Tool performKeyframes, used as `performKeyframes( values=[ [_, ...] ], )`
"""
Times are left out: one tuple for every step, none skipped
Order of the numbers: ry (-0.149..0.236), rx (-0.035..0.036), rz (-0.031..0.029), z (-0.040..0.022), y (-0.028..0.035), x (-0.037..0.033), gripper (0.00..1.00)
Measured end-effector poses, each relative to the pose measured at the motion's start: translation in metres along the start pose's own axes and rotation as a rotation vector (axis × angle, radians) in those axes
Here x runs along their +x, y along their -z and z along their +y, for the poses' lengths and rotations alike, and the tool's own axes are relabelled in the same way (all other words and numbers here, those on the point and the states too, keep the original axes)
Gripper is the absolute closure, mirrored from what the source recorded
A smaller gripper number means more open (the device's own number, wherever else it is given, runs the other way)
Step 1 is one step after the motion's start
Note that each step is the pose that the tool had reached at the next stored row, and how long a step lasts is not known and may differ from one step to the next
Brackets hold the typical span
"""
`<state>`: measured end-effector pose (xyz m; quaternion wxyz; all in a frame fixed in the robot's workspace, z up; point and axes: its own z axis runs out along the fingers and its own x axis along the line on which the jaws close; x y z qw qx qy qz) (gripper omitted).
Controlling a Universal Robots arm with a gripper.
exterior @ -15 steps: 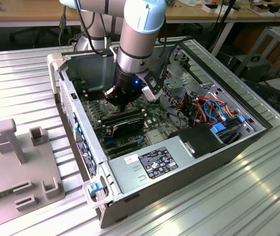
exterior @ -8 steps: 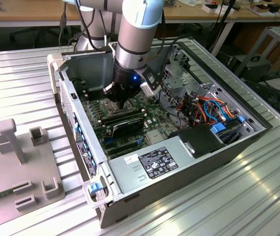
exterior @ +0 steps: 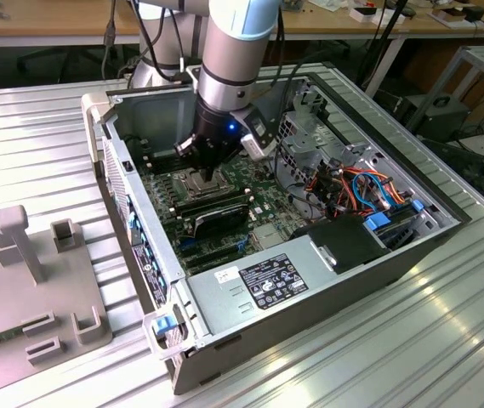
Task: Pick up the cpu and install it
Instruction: 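Install the second cpu locking lever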
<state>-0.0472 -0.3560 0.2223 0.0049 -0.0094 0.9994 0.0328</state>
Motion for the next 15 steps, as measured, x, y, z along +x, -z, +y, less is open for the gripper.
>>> performKeyframes(
  values=[
    [0.000,0.0001,0.0001,0.0010,0.0000,-0.0007,0.89],
    [0.000,0.0002,0.0003,0.0016,0.0000,-0.0019,0.89],
    [0.000,0.0002,0.0002,0.0016,0.0000,-0.0031,0.89],
    [0.000,0.0002,0.0004,0.0016,0.0000,-0.0043,0.89],
    [0.000,0.0003,0.0006,0.0016,0.0001,-0.0045,0.89],
    [0.000,0.0001,0.0005,0.0017,0.0004,-0.0045,0.89],
    [0.000,0.0001,0.0006,0.0017,0.0009,-0.0046,0.89],
    [0.000,0.0000,0.0006,0.0018,0.0017,-0.0045,0.89],
    [0.000,0.0001,0.0005,0.0018,0.0023,-0.0046,0.89],
    [0.000,-0.0002,0.0004,0.0019,0.0025,-0.0046,0.89],
    [0.000,-0.0002,0.0004,0.0019,0.0025,-0.0046,0.89],
    [0.000,0.0000,0.0006,0.0019,0.0030,-0.0046,0.89],
    [0.000,0.0001,0.0005,0.0019,0.0033,-0.0046,0.89],
    [0.000,0.0001,0.0005,0.0019,0.0034,-0.0046,0.89],
    [0.000,0.0000,0.0006,0.0019,0.0034,-0.0046,0.89]
  ],
)
